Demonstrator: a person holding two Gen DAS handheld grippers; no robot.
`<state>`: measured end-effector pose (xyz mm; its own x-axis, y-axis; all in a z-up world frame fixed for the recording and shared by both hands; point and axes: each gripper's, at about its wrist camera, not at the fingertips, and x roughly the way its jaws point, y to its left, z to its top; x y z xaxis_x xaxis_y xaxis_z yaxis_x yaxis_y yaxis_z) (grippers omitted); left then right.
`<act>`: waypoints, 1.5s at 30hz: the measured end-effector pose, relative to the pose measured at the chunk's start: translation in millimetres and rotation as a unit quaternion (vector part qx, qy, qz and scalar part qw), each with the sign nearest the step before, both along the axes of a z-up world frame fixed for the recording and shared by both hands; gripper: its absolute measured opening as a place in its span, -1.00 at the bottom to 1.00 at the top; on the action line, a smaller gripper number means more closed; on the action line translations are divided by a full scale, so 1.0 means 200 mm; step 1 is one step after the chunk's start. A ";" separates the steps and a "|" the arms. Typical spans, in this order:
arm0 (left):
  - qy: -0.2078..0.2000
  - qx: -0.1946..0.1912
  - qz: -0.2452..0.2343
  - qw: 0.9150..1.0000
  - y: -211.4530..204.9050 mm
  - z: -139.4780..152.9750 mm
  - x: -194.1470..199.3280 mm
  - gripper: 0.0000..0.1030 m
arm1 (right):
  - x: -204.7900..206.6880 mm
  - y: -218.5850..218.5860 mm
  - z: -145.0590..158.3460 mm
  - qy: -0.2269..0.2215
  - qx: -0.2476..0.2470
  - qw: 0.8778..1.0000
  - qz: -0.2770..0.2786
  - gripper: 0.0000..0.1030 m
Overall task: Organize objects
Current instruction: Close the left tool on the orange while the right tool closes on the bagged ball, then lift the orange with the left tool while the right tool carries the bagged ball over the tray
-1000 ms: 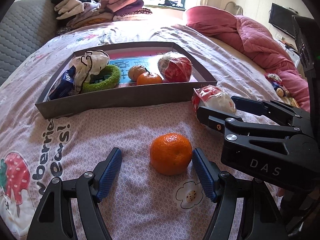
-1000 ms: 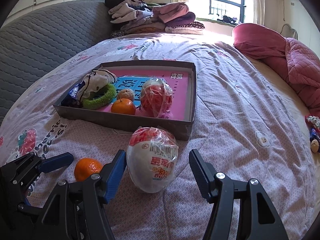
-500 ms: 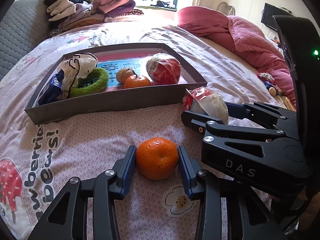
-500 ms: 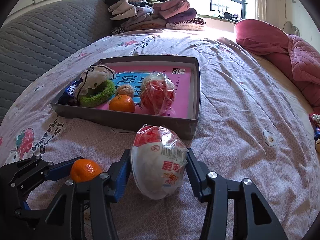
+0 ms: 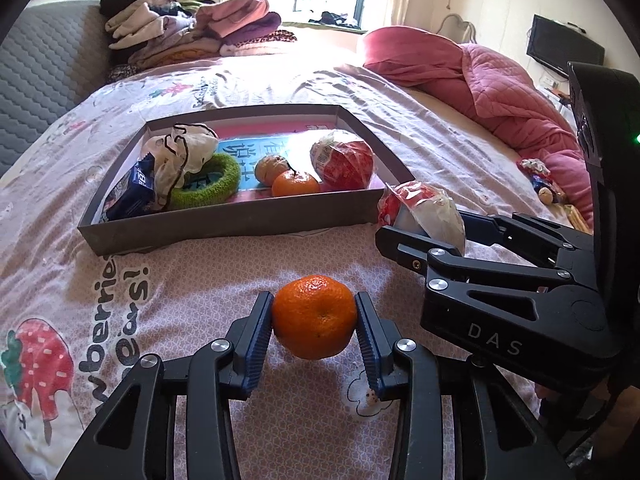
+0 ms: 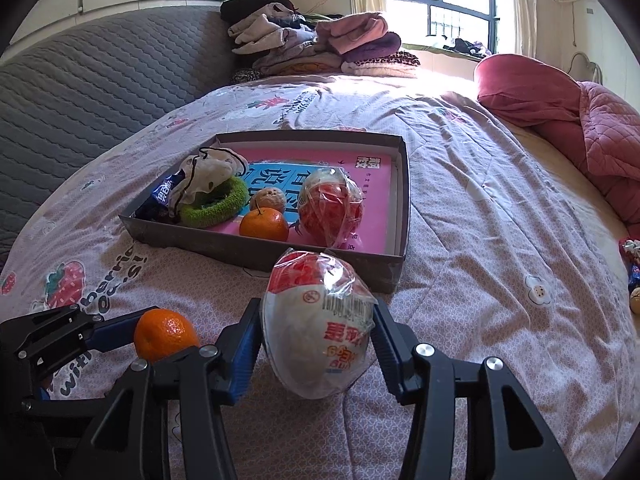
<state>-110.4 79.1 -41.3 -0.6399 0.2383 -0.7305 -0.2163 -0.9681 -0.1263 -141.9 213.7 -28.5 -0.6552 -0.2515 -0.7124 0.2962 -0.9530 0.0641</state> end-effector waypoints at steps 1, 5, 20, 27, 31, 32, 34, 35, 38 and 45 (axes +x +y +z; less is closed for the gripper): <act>0.001 -0.001 0.000 1.000 0.00 0.01 0.00 -0.19 | 0.00 0.00 0.01 0.002 -0.002 1.000 -0.001 0.01; 0.010 -0.006 0.008 1.000 -0.03 0.04 0.02 -0.19 | 0.02 0.01 0.04 0.013 -0.010 1.000 -0.005 0.01; 0.040 -0.013 0.031 0.999 -0.13 0.21 0.06 -0.19 | 0.10 -0.03 0.20 0.052 -0.021 0.998 0.001 0.01; 0.052 -0.012 0.038 0.998 -0.18 0.29 0.06 -0.19 | 0.12 -0.08 0.28 0.070 -0.015 0.997 0.011 0.01; 0.060 -0.016 0.043 0.997 -0.22 0.33 0.03 -0.19 | 0.10 -0.10 0.33 0.080 -0.011 0.997 0.014 0.01; 0.061 -0.017 0.045 0.997 -0.23 0.34 0.02 -0.19 | 0.10 -0.11 0.34 0.083 -0.010 0.996 0.015 0.01; 0.066 -0.020 0.049 0.996 -0.25 0.35 0.00 -0.19 | 0.09 -0.12 0.36 0.089 -0.009 0.996 0.017 0.01; 0.067 -0.021 0.051 0.996 -0.26 0.36 -0.01 -0.19 | 0.08 -0.12 0.38 0.093 -0.008 0.996 0.018 0.01; 0.071 -0.021 0.057 0.996 -0.29 0.38 -0.04 -0.19 | 0.06 -0.13 0.40 0.098 -0.005 0.995 0.021 0.01; 0.079 -0.029 0.069 0.994 -0.37 0.41 -0.11 -0.19 | -0.02 -0.19 0.44 0.107 0.002 0.994 0.031 0.01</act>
<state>-132.1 5.3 41.7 -0.7713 0.1002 -0.6286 -0.0931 -0.9947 -0.0443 -145.8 175.7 59.0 -0.7750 -0.2940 -0.5595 0.3610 -0.9325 -0.0102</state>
